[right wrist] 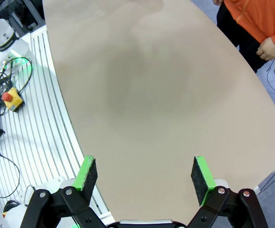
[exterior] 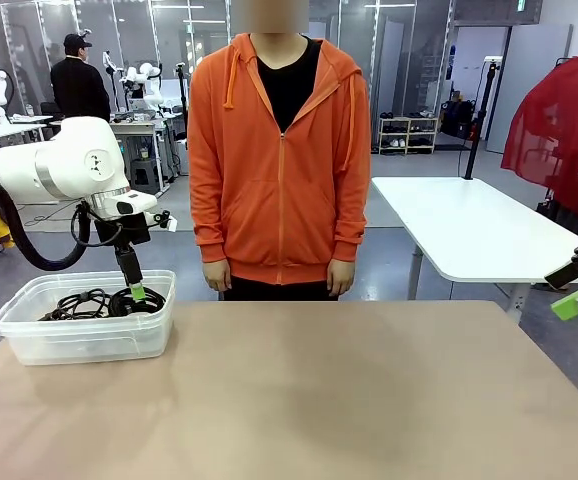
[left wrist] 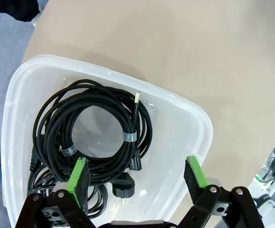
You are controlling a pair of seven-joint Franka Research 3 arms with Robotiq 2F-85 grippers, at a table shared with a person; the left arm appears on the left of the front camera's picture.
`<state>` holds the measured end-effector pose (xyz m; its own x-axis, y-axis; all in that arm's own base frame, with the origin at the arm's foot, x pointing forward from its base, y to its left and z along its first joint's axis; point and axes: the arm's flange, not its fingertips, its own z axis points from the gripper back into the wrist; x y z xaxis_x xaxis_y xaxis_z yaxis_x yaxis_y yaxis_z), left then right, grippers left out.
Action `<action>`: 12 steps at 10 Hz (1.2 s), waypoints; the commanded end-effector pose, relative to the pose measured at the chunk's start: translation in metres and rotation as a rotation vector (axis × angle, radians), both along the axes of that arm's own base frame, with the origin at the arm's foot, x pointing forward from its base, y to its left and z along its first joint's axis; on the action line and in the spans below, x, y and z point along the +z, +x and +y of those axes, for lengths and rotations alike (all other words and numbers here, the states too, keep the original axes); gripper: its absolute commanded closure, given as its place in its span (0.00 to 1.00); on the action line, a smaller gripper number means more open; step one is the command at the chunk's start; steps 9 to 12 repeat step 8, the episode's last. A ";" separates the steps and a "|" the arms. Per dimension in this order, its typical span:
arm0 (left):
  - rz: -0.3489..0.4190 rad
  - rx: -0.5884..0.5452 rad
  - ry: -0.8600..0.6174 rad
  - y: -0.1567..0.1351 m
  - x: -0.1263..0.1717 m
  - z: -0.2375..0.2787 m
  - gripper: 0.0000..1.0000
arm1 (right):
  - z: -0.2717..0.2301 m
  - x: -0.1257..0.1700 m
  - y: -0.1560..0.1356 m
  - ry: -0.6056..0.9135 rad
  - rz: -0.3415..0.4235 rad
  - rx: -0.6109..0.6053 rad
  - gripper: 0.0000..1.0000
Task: Organize and store the cables.
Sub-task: Place the USB Extension Cable into the Organizing box.
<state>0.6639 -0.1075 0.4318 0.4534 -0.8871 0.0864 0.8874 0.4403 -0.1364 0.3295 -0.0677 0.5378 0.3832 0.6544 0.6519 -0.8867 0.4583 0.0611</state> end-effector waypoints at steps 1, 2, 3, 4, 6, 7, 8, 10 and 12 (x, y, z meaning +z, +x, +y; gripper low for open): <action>-0.004 0.002 0.003 0.003 0.000 0.002 0.00 | -0.001 0.000 0.002 -0.009 -0.008 0.015 0.00; -0.004 0.002 0.003 0.003 0.000 0.002 0.00 | -0.001 0.000 0.002 -0.009 -0.008 0.015 0.00; -0.004 0.002 0.003 0.003 0.000 0.002 0.00 | -0.001 0.000 0.002 -0.009 -0.008 0.015 0.00; -0.004 0.002 0.003 0.003 0.000 0.002 0.00 | -0.001 0.000 0.002 -0.009 -0.008 0.015 0.00; -0.004 0.002 0.003 0.003 0.000 0.002 0.00 | -0.001 0.000 0.002 -0.009 -0.008 0.015 0.00; -0.004 0.002 0.003 0.003 0.000 0.002 0.00 | -0.001 0.000 0.002 -0.009 -0.008 0.015 0.00; -0.004 0.002 0.003 0.003 0.000 0.002 0.00 | -0.001 0.000 0.002 -0.009 -0.008 0.015 0.00; -0.004 0.002 0.003 0.003 0.000 0.002 0.00 | -0.001 0.000 0.002 -0.009 -0.008 0.015 0.00; -0.004 0.002 0.003 0.003 0.000 0.002 0.00 | -0.001 0.000 0.002 -0.009 -0.008 0.015 0.00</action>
